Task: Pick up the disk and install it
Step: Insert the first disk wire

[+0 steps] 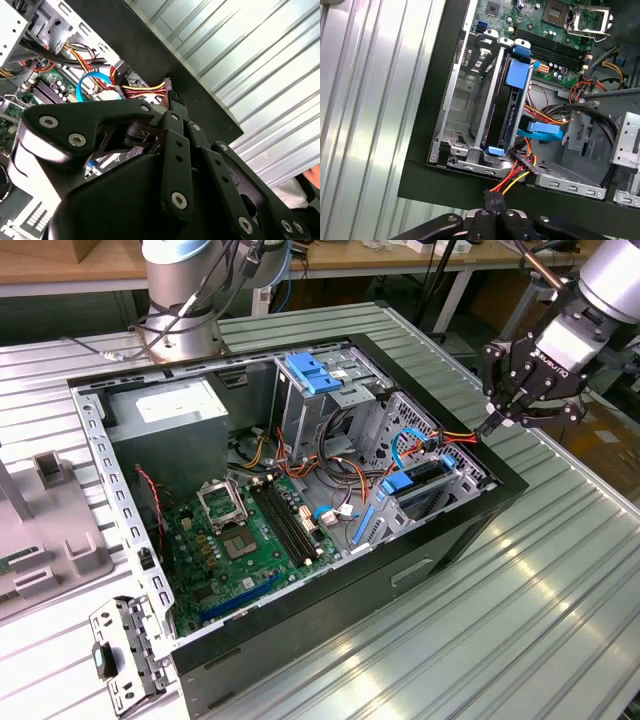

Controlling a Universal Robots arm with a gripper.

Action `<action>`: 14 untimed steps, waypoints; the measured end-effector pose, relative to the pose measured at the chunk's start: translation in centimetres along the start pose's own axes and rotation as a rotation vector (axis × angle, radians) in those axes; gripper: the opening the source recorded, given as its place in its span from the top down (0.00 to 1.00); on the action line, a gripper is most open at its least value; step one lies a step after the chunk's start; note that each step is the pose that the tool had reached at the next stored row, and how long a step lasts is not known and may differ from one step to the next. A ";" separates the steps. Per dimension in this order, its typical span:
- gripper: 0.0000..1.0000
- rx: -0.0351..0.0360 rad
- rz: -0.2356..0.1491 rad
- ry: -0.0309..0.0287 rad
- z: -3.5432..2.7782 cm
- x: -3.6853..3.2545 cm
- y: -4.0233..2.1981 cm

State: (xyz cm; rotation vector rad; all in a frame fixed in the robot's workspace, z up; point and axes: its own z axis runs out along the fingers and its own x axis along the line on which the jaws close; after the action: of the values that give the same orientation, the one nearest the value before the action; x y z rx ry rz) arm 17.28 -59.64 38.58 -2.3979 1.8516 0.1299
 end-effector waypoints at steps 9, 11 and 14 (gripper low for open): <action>0.89 -0.0123 -0.091 -0.0032 0.01 0.00 0.00; 0.89 -0.0153 -0.113 -0.0039 0.01 0.00 0.00; 0.89 -0.0188 -0.139 -0.0048 0.01 0.00 0.00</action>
State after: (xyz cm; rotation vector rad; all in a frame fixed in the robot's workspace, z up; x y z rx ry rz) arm 17.27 -59.64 38.57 -2.5263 1.6825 0.1415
